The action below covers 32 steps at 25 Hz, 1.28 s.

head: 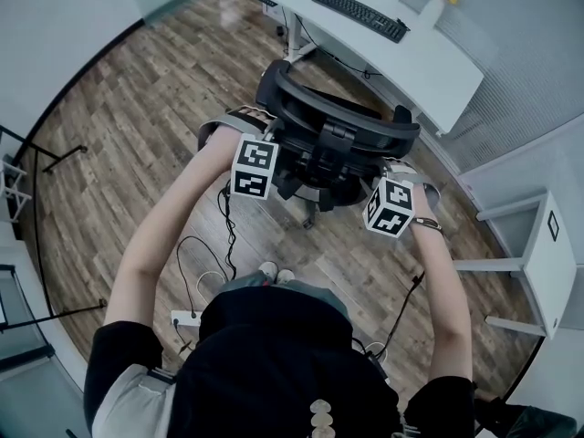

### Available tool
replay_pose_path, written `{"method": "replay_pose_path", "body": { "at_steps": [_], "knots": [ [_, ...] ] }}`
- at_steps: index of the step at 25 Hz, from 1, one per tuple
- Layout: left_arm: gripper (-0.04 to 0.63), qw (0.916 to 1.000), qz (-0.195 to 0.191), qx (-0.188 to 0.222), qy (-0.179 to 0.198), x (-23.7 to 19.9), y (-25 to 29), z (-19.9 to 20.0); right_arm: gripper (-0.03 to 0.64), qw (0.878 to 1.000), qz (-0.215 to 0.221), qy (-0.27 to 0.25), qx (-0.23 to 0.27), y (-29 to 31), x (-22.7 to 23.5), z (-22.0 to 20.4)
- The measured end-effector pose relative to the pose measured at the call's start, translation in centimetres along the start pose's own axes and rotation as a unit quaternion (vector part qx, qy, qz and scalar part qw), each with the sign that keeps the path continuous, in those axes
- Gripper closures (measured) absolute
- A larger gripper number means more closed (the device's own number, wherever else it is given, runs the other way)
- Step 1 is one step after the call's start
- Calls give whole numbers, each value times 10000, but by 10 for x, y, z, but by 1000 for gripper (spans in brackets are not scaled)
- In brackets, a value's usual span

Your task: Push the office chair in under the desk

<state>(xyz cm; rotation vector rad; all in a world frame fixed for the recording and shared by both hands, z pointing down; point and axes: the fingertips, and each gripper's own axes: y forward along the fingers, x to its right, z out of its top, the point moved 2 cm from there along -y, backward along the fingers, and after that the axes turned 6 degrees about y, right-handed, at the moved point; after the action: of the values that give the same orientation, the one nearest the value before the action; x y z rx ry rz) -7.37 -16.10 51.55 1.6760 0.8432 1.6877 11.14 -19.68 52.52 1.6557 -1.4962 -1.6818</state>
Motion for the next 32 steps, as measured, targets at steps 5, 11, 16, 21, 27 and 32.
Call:
{"method": "replay_pose_path", "body": {
  "at_steps": [5,11,16,21,27,32],
  "knots": [
    [451,10000,-28,-22,-23,1,14,-2,534,9999,-101,-39,-32,12,2,-5],
    [453,9993,-365,-77,-62,-82,61,-22,534,10000,-28,57,-25,42,87,-24],
    [451,9989,-472,-41,-15,-104,76,-49,534,9998,-125,143,-93,58,112,-10],
    [449,9987,-449,142,181,-124,91,-77,532,9989,-212,343,-235,75,131,8],
    [447,9967,-356,465,558,-169,123,-112,533,9945,-315,854,-518,102,167,22],
    [446,9915,-373,747,994,-214,157,-143,532,9866,-433,1352,-799,129,204,35]
  ]
}}
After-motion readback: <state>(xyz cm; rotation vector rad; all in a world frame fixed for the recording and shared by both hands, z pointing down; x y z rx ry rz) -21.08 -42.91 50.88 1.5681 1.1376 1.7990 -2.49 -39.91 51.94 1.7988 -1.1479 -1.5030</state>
